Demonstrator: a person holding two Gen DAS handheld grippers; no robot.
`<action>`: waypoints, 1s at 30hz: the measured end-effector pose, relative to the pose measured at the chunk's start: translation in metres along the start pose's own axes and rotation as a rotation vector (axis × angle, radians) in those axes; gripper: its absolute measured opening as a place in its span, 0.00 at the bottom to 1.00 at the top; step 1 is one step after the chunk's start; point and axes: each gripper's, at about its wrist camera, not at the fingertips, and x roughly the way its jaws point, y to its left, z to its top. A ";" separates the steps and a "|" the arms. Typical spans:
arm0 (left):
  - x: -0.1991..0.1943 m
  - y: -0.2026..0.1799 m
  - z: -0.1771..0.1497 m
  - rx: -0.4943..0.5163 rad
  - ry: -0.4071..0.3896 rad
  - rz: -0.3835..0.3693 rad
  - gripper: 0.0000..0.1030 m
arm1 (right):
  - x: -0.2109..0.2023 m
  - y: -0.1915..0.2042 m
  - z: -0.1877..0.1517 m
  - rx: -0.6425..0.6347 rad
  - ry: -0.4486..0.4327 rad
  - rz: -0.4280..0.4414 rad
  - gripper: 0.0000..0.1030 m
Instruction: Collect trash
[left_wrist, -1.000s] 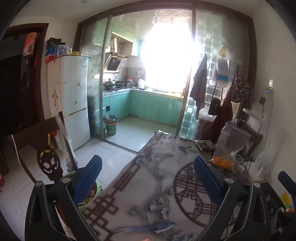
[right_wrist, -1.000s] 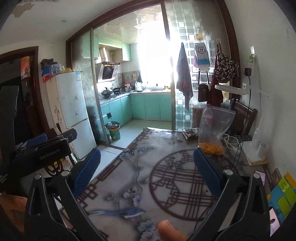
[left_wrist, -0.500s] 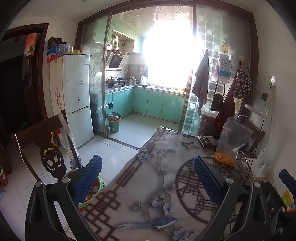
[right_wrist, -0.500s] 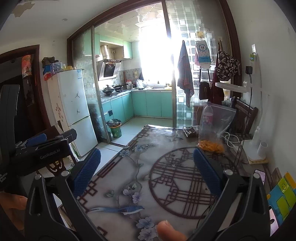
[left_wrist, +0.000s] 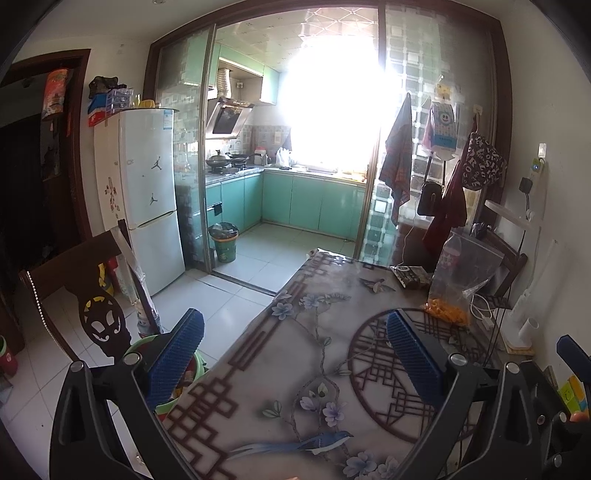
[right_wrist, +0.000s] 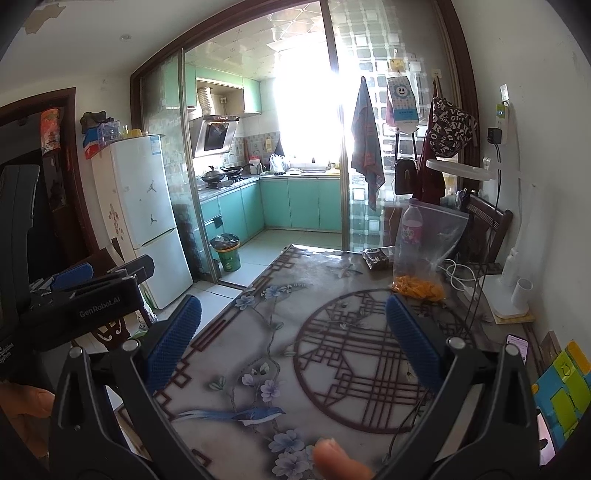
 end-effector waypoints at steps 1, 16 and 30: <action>0.000 -0.001 0.000 0.002 0.002 0.000 0.92 | 0.000 0.000 0.000 0.000 0.001 0.001 0.96; 0.005 0.002 -0.002 0.004 0.022 0.003 0.93 | 0.005 -0.004 0.001 0.003 0.011 -0.002 0.96; 0.011 0.000 -0.006 0.013 0.034 0.002 0.93 | 0.008 -0.010 -0.002 0.012 0.016 -0.007 0.96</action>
